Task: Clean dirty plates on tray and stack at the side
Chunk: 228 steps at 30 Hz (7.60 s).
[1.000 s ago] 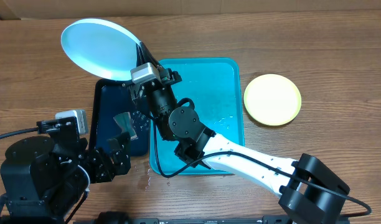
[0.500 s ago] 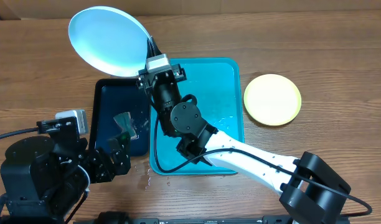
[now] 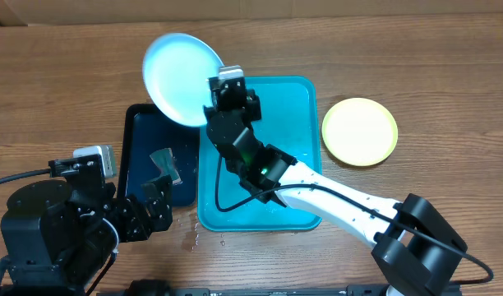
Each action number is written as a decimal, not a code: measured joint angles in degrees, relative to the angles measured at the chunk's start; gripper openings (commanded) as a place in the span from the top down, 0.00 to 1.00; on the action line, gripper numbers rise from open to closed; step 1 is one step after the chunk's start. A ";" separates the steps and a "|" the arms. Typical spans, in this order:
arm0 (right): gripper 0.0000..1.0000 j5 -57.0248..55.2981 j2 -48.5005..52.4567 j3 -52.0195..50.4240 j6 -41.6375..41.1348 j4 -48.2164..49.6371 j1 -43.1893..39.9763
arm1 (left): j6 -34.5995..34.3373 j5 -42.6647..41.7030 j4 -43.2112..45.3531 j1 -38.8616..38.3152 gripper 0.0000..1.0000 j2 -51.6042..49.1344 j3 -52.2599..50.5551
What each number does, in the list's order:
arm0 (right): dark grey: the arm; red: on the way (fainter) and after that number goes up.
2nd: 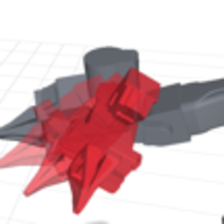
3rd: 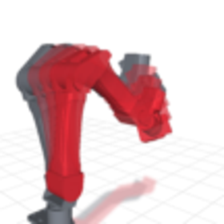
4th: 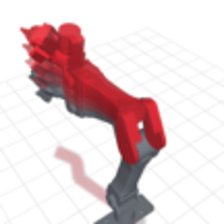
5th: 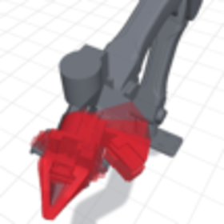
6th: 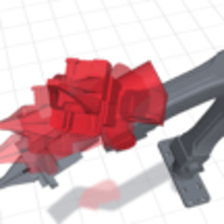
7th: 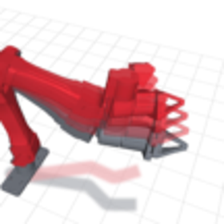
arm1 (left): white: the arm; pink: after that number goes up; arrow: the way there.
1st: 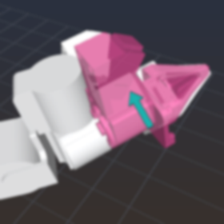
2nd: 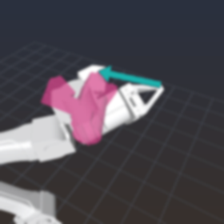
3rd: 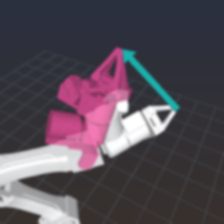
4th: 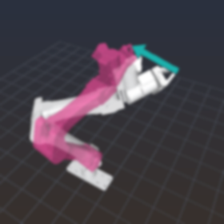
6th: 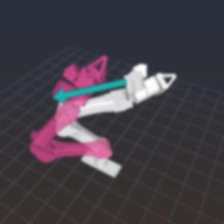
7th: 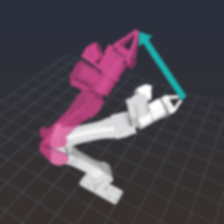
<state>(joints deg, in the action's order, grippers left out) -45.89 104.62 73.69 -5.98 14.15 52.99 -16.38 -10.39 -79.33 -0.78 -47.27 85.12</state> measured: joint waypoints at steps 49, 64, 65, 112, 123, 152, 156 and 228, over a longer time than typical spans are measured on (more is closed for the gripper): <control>0.96 31.87 -11.87 -7.10 -29.97 -65.79 -53.37 | 0.00 0.00 0.04 0.00 0.00 0.00 0.00; 0.69 36.17 -11.87 -14.29 -29.77 -55.67 -53.37 | 0.00 0.00 0.02 0.00 0.00 0.00 0.00; 0.63 36.33 -11.87 -14.29 -30.05 -55.54 -53.37 | 0.00 0.00 0.02 0.00 0.00 0.00 0.00; 0.00 57.68 -11.87 -14.47 -4.42 -49.05 -53.33 | 0.00 0.00 0.02 0.00 0.00 0.00 0.00; 0.00 57.70 -11.87 -14.47 -4.46 -49.05 -53.35 | 0.00 0.04 0.02 -0.66 0.00 0.00 0.00; 0.00 57.68 -11.87 -14.47 -4.44 -48.92 -53.33 | 0.00 13.60 5.79 -1.11 0.00 32.24 -1.14; 0.00 57.68 -11.87 -14.47 -4.44 -48.89 -53.33 | -0.02 14.14 9.03 -1.11 0.00 36.20 -6.23; 0.00 57.66 -11.87 -14.47 -4.26 -48.92 -53.33 | 11.04 9.55 74.97 0.13 0.00 46.40 -84.65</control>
<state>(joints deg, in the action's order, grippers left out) 11.77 92.75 59.22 -10.24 -34.76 -0.34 -5.34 -0.84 -4.36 -0.64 -0.86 0.47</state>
